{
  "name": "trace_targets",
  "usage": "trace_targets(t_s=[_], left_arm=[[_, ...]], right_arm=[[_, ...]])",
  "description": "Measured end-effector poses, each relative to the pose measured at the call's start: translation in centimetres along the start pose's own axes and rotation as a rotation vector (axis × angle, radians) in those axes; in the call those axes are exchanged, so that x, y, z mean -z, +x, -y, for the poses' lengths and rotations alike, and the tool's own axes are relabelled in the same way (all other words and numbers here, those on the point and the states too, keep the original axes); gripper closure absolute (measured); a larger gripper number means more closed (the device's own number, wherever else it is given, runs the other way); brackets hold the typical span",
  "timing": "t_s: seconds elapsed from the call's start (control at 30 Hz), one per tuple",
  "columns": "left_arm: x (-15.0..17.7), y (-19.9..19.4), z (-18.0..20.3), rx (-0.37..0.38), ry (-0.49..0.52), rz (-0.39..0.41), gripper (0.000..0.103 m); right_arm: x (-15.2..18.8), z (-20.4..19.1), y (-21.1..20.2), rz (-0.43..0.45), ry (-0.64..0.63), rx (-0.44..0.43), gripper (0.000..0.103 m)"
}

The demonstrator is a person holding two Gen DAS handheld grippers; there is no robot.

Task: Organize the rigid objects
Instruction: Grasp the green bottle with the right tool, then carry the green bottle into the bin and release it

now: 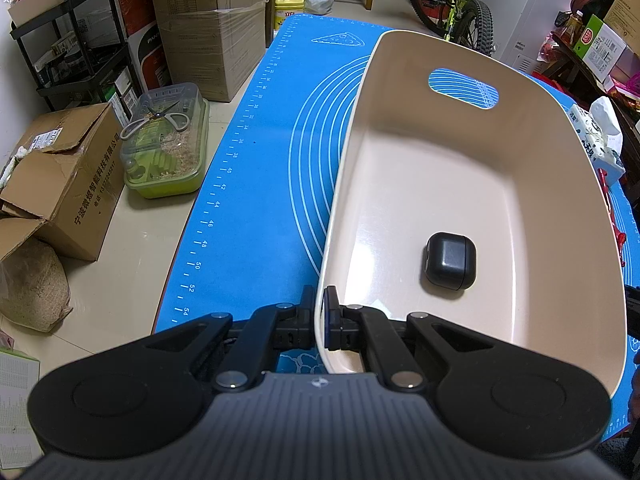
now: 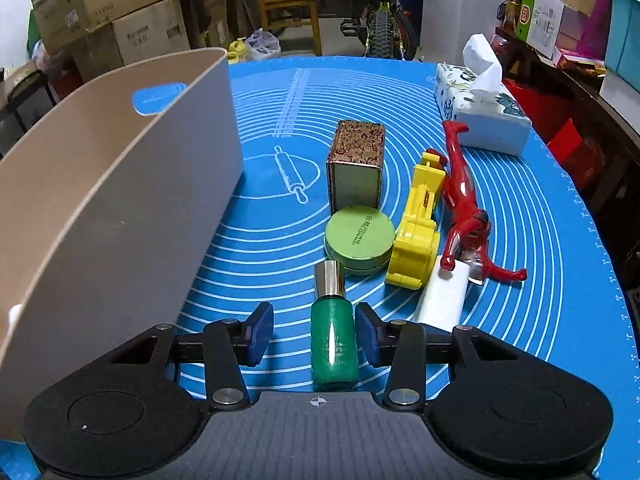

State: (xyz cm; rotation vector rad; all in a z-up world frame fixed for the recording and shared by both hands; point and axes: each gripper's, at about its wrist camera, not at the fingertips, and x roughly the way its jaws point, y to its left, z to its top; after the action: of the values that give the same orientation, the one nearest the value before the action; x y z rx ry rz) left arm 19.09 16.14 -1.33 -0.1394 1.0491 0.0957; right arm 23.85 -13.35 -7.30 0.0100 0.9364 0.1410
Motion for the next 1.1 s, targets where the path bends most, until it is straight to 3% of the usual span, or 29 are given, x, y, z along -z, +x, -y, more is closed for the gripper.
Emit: trace_targets(t_s=[0.03,0.13,0.27,0.6,1.1], left_arm=[[0.0,0.0,0.0,0.000,0.000,0.000,0.097],[0.0,0.0,0.0,0.000,0.000,0.000,0.097],[0.0,0.0,0.0,0.000,0.000,0.000,0.097],[0.0,0.0,0.0,0.000,0.000,-0.001,0.097],[0.0,0.0,0.0,0.000,0.000,-0.001,0.097]], right_arm=[[0.0,0.1,0.3,-0.006,0.006,-0.003,0.054],[-0.1,0.2,1.0,-0.023,0.016,0.005,0.054],[-0.1,0.0,1.1,-0.015,-0.002,0.019,0.070],[0.5,0.1,-0.4,-0.016,-0.008,0.000,0.070],[-3.1,-0.9,-7.6,0.155,0.002,-0.042,0.070]])
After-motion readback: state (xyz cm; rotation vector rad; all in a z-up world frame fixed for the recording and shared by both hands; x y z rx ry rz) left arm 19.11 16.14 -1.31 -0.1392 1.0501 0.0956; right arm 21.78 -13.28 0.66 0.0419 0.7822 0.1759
